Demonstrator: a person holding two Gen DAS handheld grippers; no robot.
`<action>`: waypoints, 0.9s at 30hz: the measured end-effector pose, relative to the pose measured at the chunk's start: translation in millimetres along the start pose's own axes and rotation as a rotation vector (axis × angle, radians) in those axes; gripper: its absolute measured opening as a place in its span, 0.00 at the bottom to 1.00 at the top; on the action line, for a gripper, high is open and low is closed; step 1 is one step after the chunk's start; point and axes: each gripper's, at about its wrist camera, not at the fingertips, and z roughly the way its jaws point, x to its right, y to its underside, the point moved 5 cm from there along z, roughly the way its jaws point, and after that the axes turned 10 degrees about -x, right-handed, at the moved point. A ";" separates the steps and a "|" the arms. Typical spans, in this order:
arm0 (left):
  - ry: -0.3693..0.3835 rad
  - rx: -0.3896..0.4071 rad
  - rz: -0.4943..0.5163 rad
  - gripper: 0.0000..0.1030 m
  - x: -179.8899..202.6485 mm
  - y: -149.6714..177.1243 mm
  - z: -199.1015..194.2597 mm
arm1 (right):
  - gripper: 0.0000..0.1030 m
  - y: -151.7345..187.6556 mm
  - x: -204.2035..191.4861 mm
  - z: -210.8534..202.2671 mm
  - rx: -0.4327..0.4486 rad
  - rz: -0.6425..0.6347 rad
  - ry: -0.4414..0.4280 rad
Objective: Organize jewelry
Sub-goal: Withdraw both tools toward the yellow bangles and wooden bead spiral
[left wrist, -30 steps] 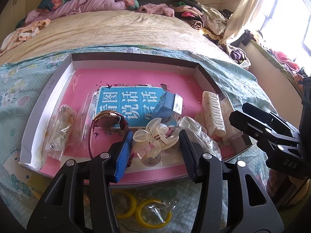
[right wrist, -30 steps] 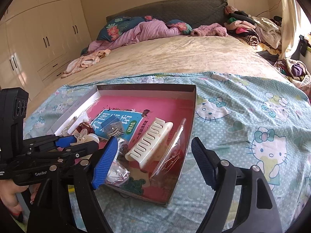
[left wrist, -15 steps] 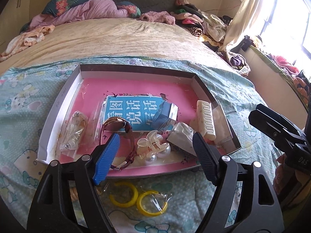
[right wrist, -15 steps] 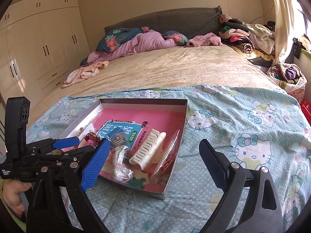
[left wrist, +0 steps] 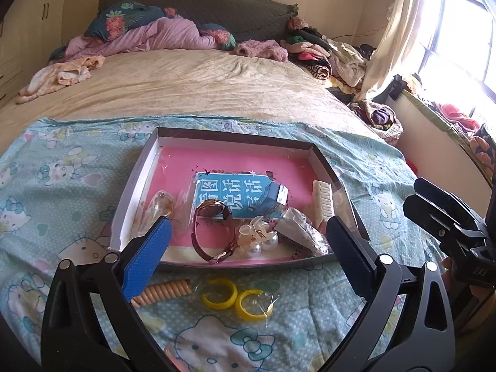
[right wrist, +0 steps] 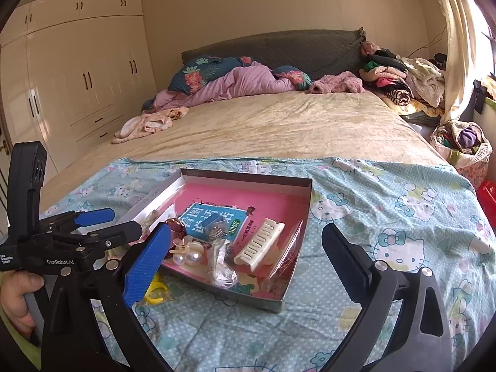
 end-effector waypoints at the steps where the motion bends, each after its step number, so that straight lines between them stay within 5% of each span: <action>1: -0.004 0.006 -0.004 0.91 -2.3 0.6 -3.9 | 0.94 -0.1 -2.8 -2.4 0.003 -0.005 -0.002; 27: -0.075 0.066 -0.098 0.91 -62.8 35.7 -57.4 | 0.95 3.2 -88.4 -22.5 -0.001 -0.164 -0.068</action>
